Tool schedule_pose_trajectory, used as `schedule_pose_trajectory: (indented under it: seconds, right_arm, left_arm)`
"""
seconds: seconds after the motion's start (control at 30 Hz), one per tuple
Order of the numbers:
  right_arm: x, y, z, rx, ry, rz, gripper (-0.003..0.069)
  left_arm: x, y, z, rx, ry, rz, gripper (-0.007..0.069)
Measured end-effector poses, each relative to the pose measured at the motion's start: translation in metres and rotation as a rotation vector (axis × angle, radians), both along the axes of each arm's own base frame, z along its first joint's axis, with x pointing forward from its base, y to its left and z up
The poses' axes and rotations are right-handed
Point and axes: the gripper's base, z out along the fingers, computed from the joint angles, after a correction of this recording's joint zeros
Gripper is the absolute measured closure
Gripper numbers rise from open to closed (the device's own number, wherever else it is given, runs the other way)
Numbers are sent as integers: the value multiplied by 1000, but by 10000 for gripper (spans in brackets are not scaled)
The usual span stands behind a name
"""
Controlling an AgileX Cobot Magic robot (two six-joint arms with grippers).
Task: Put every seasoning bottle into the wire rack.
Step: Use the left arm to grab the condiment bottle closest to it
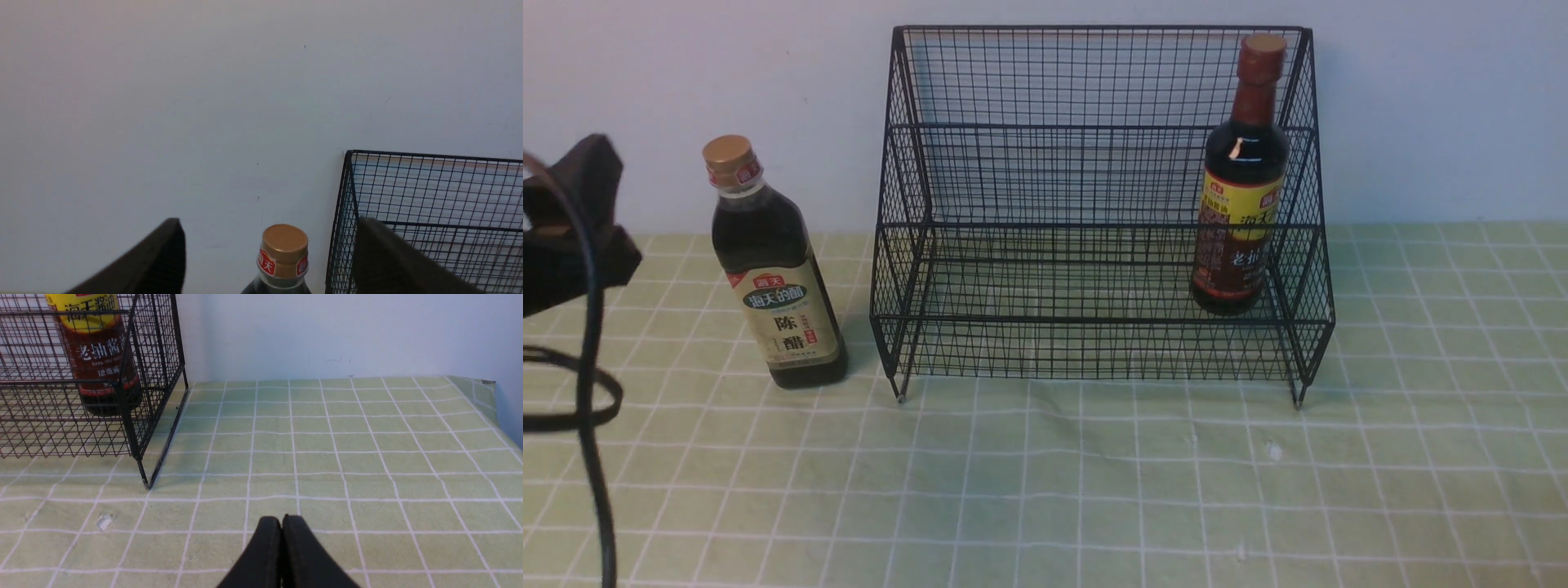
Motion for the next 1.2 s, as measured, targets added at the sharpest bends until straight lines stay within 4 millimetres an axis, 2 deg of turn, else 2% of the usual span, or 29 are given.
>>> schedule_pose_trajectory:
  seconds: [0.1,0.13,0.2,0.23,0.37,0.4,0.47,0.7,0.77,0.87,1.0,1.03,1.2]
  right_arm:
    - [0,0,0,0,0,0,671]
    - [0,0,0,0,0,0,671]
    - [0,0,0,0,0,0,671]
    - [0,0,0,0,0,0,671]
    - [0,0,0,0,0,0,671]
    - [0,0,0,0,0,0,671]
    - [0,0,0,0,0,0,671]
    - [0,0,0,0,0,0,671]
    - [0,0,0,0,0,0,671]
    - [0,0,0,0,0,0,671]
    - [0,0,0,0,0,0,671]
    - [0,0,0,0,0,0,671]
    - [0,0,0,0,0,0,671]
  left_arm:
    - [28,-3,-1,5,47,0,2]
    - [29,-3,-2,5,49,1,-1]
    - [52,-5,-5,8,75,3,-17]
    - [57,-5,-6,10,79,3,-21]
    - [88,-9,-14,35,101,0,-20]
    - [90,-9,-15,37,101,-1,-20]
    - [105,-11,-25,52,134,-8,-15]
    - [128,-13,-50,57,193,-8,15]
    - [135,-13,-62,61,198,-3,50]
    - [139,-13,-69,63,202,-1,91]
    - [142,-14,-74,65,203,-1,294]
    - [142,-14,-74,55,201,0,325]
    - [140,-14,-71,56,202,-2,319]
